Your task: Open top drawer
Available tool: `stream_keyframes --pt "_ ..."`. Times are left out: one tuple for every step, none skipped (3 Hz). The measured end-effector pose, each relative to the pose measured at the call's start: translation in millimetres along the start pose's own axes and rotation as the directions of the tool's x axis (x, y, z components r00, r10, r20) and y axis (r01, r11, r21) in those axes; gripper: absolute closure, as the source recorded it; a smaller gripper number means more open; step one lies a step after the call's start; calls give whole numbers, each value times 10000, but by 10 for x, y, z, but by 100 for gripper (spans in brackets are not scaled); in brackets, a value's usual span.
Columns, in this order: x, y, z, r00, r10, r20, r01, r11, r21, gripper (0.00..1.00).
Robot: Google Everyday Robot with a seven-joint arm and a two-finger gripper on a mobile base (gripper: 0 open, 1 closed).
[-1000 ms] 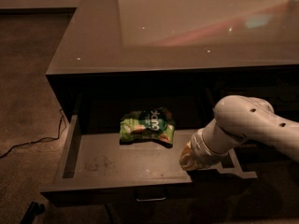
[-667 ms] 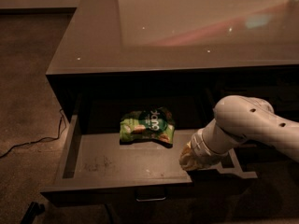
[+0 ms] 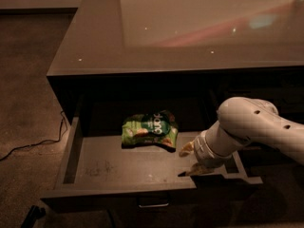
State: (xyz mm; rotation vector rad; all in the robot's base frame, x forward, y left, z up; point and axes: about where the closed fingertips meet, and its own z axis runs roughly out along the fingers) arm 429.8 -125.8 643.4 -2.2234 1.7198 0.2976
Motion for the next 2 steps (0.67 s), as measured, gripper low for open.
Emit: stream_keyframes --pt "0 0 0 10000 0 0 0 10000 0 0" --pt "0 0 0 10000 0 0 0 10000 0 0"
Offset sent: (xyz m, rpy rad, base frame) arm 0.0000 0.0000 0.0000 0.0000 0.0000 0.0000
